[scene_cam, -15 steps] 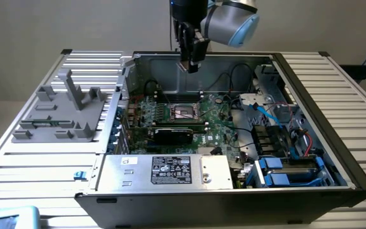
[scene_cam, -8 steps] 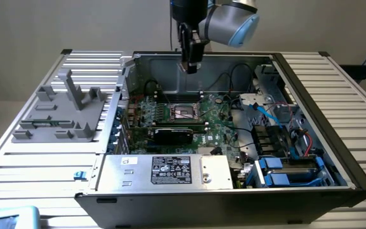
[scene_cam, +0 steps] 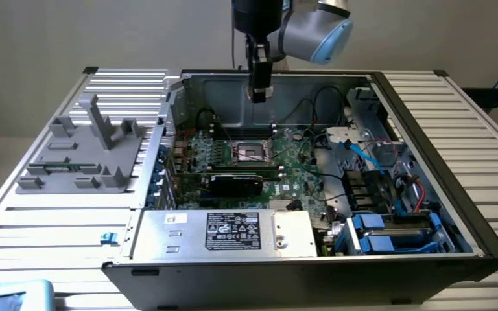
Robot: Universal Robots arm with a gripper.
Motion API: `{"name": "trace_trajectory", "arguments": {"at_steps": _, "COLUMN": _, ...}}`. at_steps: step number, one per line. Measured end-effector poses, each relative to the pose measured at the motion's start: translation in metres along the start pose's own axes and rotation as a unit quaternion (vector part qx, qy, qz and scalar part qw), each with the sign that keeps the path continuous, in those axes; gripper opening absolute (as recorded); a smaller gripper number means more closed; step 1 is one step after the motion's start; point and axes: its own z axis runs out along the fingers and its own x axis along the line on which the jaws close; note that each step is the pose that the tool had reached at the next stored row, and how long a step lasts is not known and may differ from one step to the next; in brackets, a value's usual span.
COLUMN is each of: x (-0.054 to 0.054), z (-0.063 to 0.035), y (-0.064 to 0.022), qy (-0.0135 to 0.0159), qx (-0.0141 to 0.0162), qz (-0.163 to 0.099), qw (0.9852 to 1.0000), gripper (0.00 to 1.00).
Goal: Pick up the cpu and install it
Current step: 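Place the cpu into insertion slot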
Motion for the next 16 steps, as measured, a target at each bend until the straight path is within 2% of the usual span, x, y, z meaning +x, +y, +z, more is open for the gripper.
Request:
{"name": "trace_trajectory", "arguments": {"at_steps": 3, "x": 0.000, "z": 0.0048, "y": -0.0002, "qy": -0.0013, "qx": 0.0002, "qz": 0.027, "qw": 0.9996, "gripper": 0.55}}
{"name": "trace_trajectory", "arguments": {"at_steps": 6, "x": 0.000, "z": 0.0101, "y": -0.0004, "qy": -0.0021, "qx": 0.0004, "qz": 0.054, "qw": 0.9986, "gripper": 0.55}}
{"name": "trace_trajectory", "arguments": {"at_steps": 8, "x": 0.000, "z": 0.0130, "y": -0.0006, "qy": -0.0005, "qx": 0.0005, "qz": 0.069, "qw": 0.9976, "gripper": 0.55}}
{"name": "trace_trajectory", "arguments": {"at_steps": 9, "x": 0.000, "z": 0.0137, "y": -0.0006, "qy": 0.0015, "qx": 0.0006, "qz": 0.075, "qw": 0.9972, "gripper": 0.55}}
{"name": "trace_trajectory", "arguments": {"at_steps": 10, "x": 0.000, "z": 0.0143, "y": -0.0007, "qy": 0.0051, "qx": 0.0007, "qz": 0.079, "qw": 0.9968, "gripper": 0.55}}
{"name": "trace_trajectory", "arguments": {"at_steps": 13, "x": 0.000, "z": 0.0156, "y": -0.0016, "qy": 0.0203, "qx": 0.0000, "qz": 0.085, "qw": 0.9962, "gripper": 0.55}}
{"name": "trace_trajectory", "arguments": {"at_steps": 14, "x": 0.000, "z": 0.0162, "y": -0.0027, "qy": 0.0237, "qx": -0.0005, "qz": 0.085, "qw": 0.9961, "gripper": 0.55}}
{"name": "trace_trajectory", "arguments": {"at_steps": 16, "x": 0.000, "z": 0.0176, "y": -0.0051, "qy": 0.0273, "qx": -0.0039, "qz": 0.084, "qw": 0.9961, "gripper": 0.55}}
